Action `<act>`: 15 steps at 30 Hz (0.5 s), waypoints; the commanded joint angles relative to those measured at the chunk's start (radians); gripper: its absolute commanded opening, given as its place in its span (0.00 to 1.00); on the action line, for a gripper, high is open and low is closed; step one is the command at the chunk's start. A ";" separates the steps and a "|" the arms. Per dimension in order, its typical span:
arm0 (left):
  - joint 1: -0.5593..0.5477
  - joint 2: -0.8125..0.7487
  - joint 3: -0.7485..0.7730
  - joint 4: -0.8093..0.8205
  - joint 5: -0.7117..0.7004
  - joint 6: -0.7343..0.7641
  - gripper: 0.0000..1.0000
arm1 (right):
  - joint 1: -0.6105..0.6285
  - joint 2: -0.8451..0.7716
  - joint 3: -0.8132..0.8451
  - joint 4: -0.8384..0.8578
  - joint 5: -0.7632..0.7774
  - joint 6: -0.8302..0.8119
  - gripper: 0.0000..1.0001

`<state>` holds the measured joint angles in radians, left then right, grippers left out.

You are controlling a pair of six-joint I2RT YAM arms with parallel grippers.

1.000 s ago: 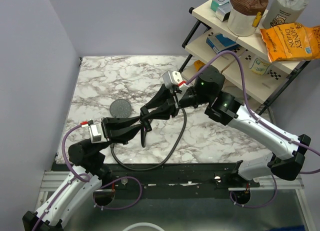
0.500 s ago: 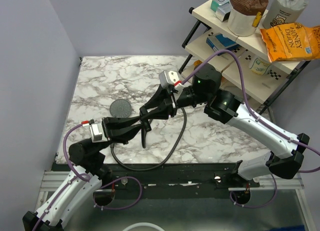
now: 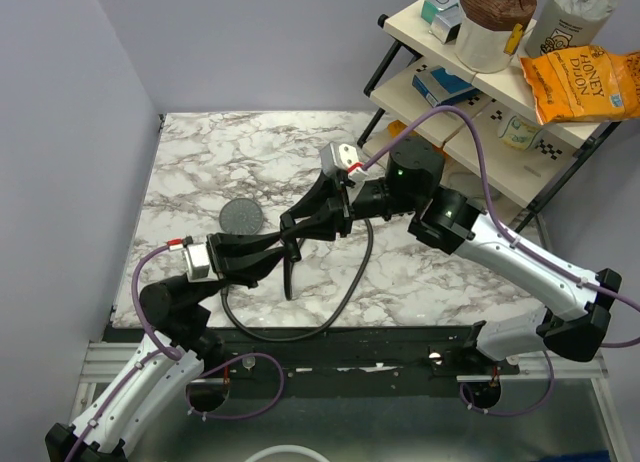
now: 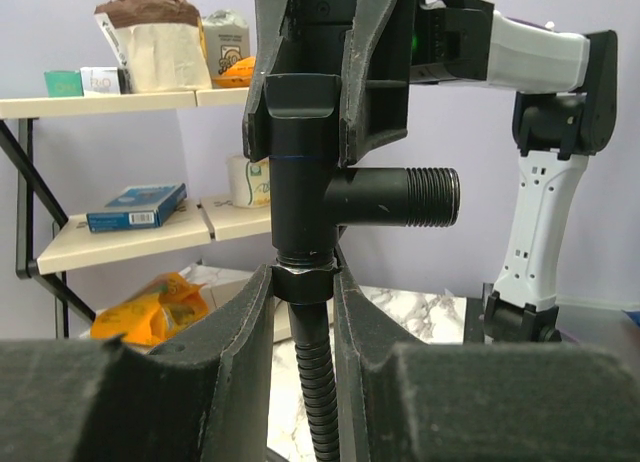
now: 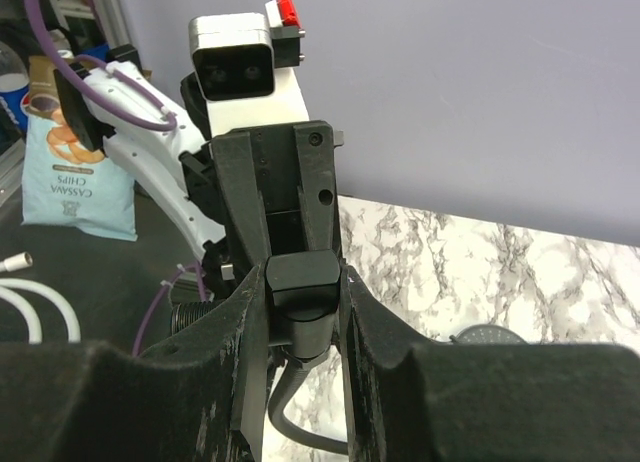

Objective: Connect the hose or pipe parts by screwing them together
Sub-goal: Install the adaptor on the pipeline.

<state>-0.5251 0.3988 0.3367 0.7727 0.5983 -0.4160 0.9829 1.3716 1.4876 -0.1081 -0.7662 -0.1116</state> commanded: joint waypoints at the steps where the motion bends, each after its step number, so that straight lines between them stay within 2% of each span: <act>1: -0.003 -0.026 0.038 0.108 -0.043 0.025 0.00 | 0.011 0.006 -0.069 -0.038 0.113 0.023 0.01; 15: 0.000 -0.031 0.050 0.094 -0.089 0.046 0.00 | 0.031 -0.031 -0.156 0.062 0.280 0.096 0.01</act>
<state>-0.5243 0.3965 0.3367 0.7284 0.5591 -0.3874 0.9989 1.3205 1.3746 0.0078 -0.6083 -0.0402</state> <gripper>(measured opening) 0.319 0.357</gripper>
